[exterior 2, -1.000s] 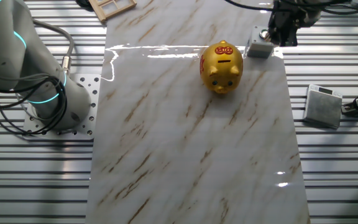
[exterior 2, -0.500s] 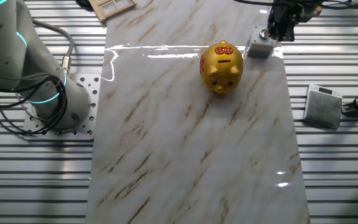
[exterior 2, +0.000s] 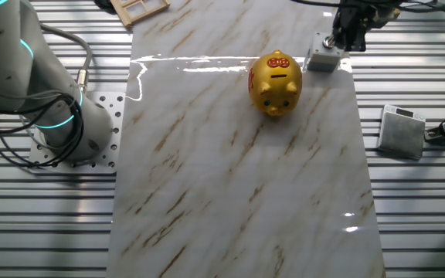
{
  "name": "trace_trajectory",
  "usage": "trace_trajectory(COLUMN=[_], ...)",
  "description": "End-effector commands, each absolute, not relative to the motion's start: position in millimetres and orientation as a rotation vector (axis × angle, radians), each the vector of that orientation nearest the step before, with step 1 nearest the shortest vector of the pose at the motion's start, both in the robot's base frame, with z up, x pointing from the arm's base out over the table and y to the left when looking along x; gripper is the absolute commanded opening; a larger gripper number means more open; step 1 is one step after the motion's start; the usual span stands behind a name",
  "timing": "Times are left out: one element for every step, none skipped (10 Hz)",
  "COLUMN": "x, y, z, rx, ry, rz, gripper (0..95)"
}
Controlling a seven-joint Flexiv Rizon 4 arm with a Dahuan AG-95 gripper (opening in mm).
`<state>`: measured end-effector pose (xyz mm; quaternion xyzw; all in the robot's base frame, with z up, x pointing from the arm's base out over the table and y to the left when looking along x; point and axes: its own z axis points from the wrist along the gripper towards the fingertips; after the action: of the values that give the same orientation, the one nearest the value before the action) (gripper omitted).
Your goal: Drop coins into a piggy bank
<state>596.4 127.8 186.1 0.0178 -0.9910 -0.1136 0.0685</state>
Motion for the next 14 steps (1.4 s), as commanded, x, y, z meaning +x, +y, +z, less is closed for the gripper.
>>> trace_trajectory(x=[597.4,597.4,597.4,597.4,597.4,597.4,597.4,597.4,597.4,597.8,598.5,599.5,600.9,601.8], y=[128.2,128.2,128.2,128.2,128.2,128.2,128.2,128.2,128.0,127.0,125.8,124.8,123.5,122.7], z=[186.2,186.2,186.2,186.2,186.2,186.2,186.2,186.2,186.1,184.8,182.7,180.2,176.6,174.1], rx=[0.079,0.104,0.151,0.191,0.226,0.231,0.23,0.218,0.195,0.193,0.196,0.2,0.2,0.198], ry=[-2.972,-2.958,-2.954,-2.951,-2.948,-2.948,-2.948,-2.948,-2.946,-2.944,-2.941,-2.937,-2.933,-2.931], rz=[-0.37,-0.37,-0.376,-0.383,-0.388,-0.39,-0.405,-0.412,-0.435,-0.45,-0.474,-0.484,-0.504,-0.517], gripper=[0.0,0.0,0.0,0.0,0.0,0.0,0.0,0.0,0.0,0.0,0.0,0.0,0.0,0.0])
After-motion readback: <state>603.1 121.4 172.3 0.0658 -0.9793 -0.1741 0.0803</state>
